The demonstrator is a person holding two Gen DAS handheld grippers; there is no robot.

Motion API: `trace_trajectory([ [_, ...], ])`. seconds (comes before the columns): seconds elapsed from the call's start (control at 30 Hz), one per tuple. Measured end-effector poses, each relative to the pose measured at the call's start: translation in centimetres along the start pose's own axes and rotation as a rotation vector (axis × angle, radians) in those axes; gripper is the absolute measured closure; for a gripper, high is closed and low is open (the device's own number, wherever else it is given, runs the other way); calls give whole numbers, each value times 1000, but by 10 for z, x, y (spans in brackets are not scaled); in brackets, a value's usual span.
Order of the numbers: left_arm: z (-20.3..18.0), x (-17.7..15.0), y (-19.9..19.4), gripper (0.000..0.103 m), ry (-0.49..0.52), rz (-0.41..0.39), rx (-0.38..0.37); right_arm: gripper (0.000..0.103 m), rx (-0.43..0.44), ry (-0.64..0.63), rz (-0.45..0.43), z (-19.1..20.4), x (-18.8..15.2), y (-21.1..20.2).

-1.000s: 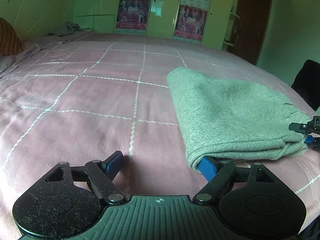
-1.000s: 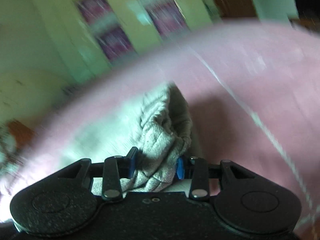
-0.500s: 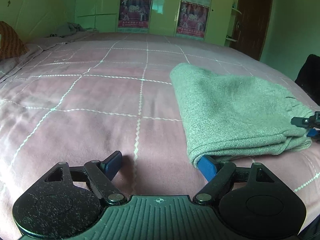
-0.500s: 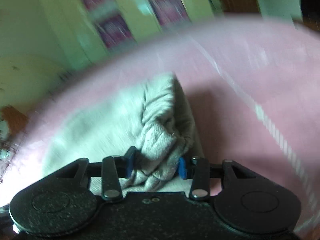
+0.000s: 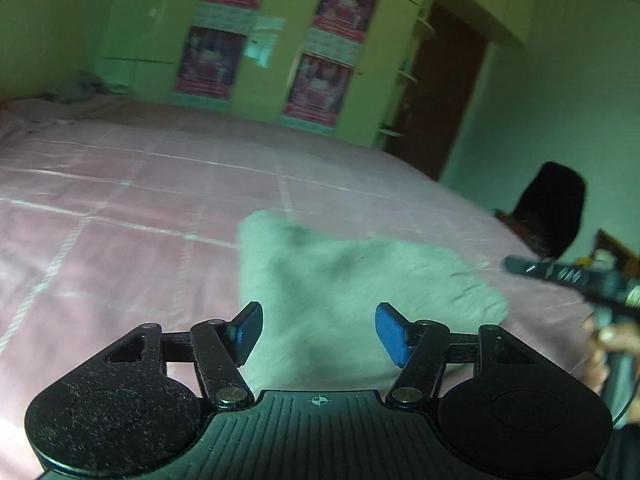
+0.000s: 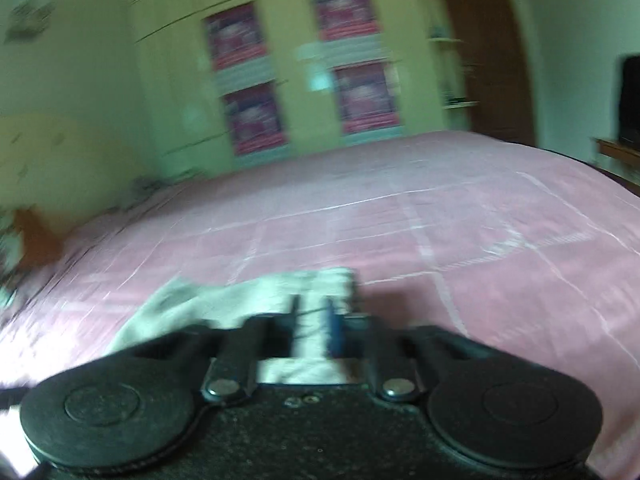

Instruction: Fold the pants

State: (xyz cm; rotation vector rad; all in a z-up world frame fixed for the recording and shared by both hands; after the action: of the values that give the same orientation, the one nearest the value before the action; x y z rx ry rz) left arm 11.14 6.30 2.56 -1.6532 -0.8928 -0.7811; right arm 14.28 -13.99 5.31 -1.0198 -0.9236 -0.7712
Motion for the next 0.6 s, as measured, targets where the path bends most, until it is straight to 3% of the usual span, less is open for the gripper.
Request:
trace_trajectory([
  [0.07, -9, 4, 34, 45, -18, 52, -38, 99, 3, -72, 17, 7, 2, 17],
  [0.13, -9, -13, 75, 46, -51, 180, -25, 99, -24, -123, 54, 9, -5, 32],
  [0.17, -9, -24, 91, 47, -50, 237, -33, 99, -48, -135, 110, 6, -15, 42],
  [0.23, -14, -15, 88, 47, -34, 225, -33, 100, -93, -130, 271, -5, -40, 67],
  [0.3, -20, 7, 83, 46, -28, 165, -61, 100, -72, -138, 279, -4, -30, 69],
  [0.4, -33, 35, 104, 46, 22, 131, -48, 89, -26, -161, 163, 3, 8, 59],
  [0.5, -30, 47, 145, 46, -14, 192, -18, 87, -18, -166, 123, 4, 32, 79],
  [0.6, -26, 27, 184, 46, 0, 325, 3, 88, -46, -173, 229, -5, 23, 123],
])
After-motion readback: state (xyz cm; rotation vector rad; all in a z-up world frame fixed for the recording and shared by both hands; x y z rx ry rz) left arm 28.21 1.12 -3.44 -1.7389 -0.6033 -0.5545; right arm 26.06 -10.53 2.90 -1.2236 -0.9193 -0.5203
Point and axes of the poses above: each gripper's, at about its wrist camera, not at the fingertips, and y roughly the way its jaws point, z to its left, x to its top, the point moved 6 cm from there along y, roughly the way its jaws point, and after that the axes turned 9 degrees about x, right-handed, at the moved point
